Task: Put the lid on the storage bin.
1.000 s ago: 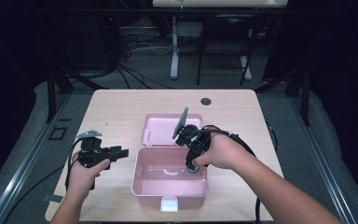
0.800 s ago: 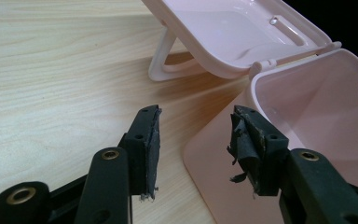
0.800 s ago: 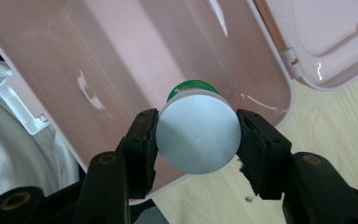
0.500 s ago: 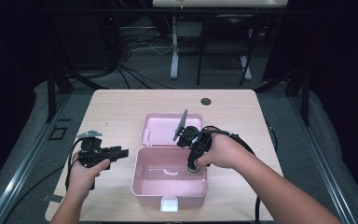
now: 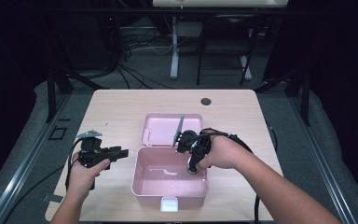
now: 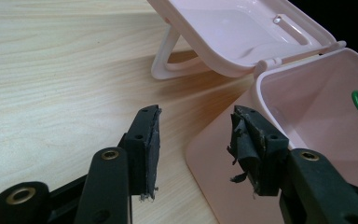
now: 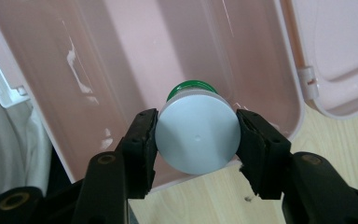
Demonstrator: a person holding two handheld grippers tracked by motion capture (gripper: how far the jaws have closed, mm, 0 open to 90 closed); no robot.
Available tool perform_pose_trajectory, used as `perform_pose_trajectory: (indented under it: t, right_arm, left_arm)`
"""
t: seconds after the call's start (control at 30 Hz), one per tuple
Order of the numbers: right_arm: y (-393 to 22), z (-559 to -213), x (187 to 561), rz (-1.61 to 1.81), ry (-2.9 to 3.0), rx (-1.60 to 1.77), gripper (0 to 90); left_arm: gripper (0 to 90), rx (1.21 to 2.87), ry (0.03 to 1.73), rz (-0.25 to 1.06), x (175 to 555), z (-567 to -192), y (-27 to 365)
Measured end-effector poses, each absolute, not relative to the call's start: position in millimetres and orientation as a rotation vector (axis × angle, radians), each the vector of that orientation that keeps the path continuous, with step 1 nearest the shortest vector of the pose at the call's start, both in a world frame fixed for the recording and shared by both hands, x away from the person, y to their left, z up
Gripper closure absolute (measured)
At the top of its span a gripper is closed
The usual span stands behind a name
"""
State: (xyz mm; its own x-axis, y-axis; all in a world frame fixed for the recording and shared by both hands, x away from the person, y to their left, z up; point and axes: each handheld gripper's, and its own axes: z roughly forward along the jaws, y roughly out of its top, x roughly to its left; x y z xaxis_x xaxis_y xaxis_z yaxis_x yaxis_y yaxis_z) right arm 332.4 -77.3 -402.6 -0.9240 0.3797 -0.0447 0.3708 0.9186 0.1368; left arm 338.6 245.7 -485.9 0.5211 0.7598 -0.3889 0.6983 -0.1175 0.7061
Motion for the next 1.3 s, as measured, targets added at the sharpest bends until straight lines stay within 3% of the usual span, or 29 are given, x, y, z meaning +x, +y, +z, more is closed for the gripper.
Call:
perform_pose_trajectory:
  t: [1.3]
  right_arm:
    - [-65.5,-456.5,333.5,0.040,3.087,0.324,50.1]
  left_arm:
    - [52.3,1.845,1.222,0.077,341.0,-490.5,247.1]
